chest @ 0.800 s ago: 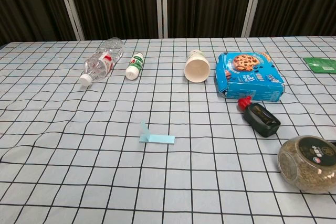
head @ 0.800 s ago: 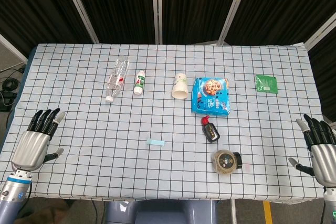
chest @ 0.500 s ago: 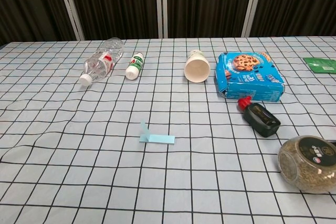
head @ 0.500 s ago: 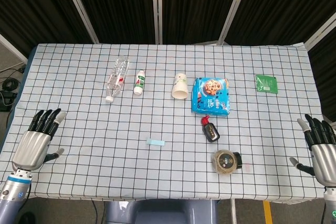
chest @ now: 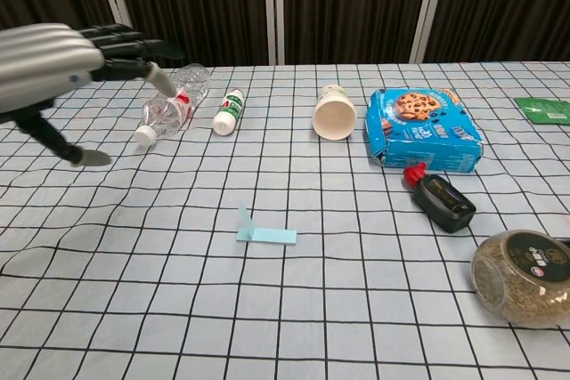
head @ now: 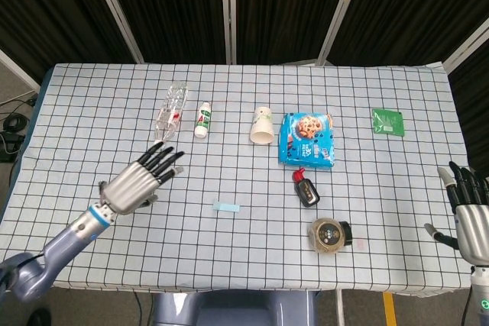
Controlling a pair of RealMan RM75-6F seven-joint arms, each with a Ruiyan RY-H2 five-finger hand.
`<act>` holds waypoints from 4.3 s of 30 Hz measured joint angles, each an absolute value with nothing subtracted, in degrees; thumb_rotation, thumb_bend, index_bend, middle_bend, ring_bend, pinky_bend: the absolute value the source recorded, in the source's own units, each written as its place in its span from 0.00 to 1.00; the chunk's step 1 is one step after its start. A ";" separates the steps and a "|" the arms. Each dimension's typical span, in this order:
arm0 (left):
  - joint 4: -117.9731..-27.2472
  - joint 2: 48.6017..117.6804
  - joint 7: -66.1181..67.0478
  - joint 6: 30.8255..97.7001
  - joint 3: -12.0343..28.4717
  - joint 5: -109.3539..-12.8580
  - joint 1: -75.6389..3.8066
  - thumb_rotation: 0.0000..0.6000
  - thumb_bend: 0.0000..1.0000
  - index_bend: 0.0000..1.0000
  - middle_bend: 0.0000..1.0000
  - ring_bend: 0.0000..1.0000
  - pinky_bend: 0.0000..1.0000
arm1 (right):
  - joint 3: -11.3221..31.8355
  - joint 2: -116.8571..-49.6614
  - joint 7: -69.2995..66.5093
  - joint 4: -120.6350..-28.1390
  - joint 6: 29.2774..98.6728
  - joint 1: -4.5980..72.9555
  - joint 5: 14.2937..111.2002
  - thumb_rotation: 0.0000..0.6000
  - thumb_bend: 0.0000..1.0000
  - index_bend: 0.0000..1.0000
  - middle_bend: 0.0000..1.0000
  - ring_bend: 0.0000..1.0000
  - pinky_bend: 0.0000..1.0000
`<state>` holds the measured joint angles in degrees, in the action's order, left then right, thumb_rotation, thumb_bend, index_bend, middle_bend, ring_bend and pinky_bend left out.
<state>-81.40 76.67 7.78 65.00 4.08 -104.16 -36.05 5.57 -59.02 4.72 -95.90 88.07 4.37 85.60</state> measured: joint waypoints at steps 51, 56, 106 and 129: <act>-61.00 98.08 7.09 56.65 -2.10 -103.02 -51.58 1.00 0.51 0.63 0.00 0.00 0.00 | 7.26 -58.57 1.23 -94.16 86.59 4.31 82.15 1.00 0.00 0.04 0.00 0.00 0.00; -61.40 98.04 7.12 57.37 -1.76 -102.38 -51.60 1.00 0.56 0.76 0.00 0.00 0.00 | 7.12 -58.62 1.34 -94.21 86.51 4.35 82.44 1.00 0.00 0.04 0.00 0.00 0.00; -94.26 87.45 38.71 56.07 26.51 -44.59 -66.71 1.00 0.60 0.89 0.00 0.00 0.00 | 18.98 -72.59 -1.34 -103.21 50.06 46.02 39.87 1.00 0.08 0.40 0.00 0.00 0.00; -95.00 87.60 38.29 60.71 24.33 -40.34 -70.01 1.00 0.63 0.89 0.00 0.00 0.00 | 22.02 -78.95 3.18 -101.34 58.87 48.50 34.23 1.00 0.16 0.50 0.00 0.00 0.00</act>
<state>-95.00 87.60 38.29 60.71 24.33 -40.34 -70.01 22.02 -78.95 3.18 -101.34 58.87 48.50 34.23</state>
